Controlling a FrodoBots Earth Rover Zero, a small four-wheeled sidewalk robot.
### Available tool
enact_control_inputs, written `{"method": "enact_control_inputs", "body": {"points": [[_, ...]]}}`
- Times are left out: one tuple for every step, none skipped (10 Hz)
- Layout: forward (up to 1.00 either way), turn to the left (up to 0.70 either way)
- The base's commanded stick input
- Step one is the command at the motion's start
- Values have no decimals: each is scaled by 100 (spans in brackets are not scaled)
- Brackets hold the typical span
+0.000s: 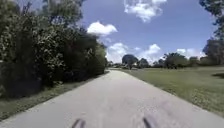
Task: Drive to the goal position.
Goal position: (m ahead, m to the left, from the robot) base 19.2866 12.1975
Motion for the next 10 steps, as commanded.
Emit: {"method": "enact_control_inputs", "body": {"points": [[50, 0], [50, 0], [50, 0], [50, 0], [50, 0], [50, 0], [50, 0], [50, 0], [50, 0], [50, 0]]}}
